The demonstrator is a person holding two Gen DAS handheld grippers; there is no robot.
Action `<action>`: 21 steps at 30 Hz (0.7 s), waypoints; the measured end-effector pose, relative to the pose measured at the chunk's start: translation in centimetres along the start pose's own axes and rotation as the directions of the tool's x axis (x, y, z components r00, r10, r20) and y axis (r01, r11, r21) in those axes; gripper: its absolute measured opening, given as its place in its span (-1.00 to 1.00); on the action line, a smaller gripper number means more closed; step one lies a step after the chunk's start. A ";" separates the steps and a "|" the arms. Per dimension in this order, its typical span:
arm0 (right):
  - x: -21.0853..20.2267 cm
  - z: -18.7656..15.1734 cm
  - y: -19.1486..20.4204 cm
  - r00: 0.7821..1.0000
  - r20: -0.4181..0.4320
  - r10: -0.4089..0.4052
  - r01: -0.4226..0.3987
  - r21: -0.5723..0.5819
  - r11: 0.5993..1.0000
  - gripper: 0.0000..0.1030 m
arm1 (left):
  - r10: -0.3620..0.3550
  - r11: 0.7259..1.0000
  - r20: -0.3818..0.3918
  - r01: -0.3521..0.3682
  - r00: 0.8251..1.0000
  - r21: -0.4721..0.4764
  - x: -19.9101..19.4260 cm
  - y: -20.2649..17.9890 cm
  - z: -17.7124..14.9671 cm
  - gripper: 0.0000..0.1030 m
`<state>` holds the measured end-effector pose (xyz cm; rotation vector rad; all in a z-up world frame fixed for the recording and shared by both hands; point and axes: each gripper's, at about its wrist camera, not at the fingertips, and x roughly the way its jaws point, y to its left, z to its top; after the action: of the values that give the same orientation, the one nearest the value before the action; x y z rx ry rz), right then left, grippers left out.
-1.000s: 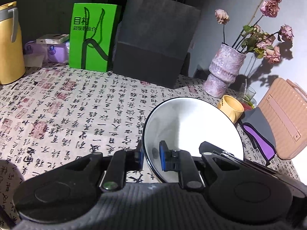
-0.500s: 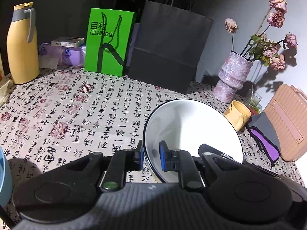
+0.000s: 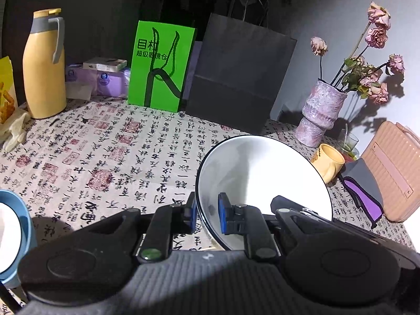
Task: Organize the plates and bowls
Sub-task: 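Carry both held white bowls toward the blue bowl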
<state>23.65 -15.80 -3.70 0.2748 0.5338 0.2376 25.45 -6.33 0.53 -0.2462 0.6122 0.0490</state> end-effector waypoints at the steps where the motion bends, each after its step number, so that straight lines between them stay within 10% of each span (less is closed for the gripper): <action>1: -0.1 -0.1 0.2 1.000 0.002 0.003 -0.003 -0.002 1.000 -0.72 | 0.002 1.000 0.004 -0.002 1.000 0.000 -0.3 0.2 -0.1 -0.69; 21: -1.6 -1.9 6.7 0.994 0.013 0.106 -0.105 -0.077 0.991 -0.71 | 0.087 0.995 0.082 -0.083 0.993 -0.054 -5.4 5.9 -0.6 -0.69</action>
<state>20.30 -9.59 -2.37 0.2309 0.4928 0.3576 20.00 -0.58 1.87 -0.2653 0.5373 0.1566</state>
